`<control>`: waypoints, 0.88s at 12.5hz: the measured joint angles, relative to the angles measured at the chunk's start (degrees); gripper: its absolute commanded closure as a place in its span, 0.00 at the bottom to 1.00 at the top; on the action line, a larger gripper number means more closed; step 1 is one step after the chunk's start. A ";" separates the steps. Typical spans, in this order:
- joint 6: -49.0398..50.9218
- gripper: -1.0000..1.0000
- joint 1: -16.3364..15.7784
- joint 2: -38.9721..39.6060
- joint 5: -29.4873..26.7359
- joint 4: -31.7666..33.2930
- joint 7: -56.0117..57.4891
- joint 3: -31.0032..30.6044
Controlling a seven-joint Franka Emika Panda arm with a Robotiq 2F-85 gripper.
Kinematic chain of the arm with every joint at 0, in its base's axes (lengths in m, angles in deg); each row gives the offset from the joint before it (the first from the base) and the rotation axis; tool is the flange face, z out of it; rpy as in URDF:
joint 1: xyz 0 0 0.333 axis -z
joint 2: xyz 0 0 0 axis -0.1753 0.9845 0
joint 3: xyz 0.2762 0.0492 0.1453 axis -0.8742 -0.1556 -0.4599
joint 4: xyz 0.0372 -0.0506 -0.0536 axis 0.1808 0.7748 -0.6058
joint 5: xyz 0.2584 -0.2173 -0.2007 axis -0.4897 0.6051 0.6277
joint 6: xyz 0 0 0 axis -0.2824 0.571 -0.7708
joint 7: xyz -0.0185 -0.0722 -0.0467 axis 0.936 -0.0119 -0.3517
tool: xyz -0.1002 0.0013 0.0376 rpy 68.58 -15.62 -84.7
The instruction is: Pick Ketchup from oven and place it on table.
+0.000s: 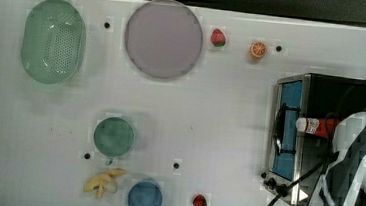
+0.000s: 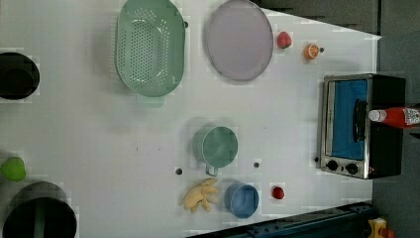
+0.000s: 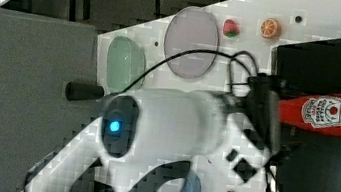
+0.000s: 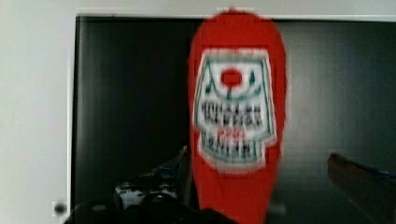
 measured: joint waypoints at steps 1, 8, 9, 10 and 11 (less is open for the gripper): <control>-1.29 0.00 1.09 2.01 0.07 -0.73 -0.02 -0.34; -4.14 0.00 1.58 7.99 -1.58 -1.12 0.05 -1.09; -4.25 0.05 1.73 7.97 -2.83 -0.67 0.07 -1.18; -4.20 0.17 1.87 7.95 -3.23 -0.50 0.08 -1.26; -4.25 0.29 1.79 8.02 -3.69 -0.67 0.08 -0.81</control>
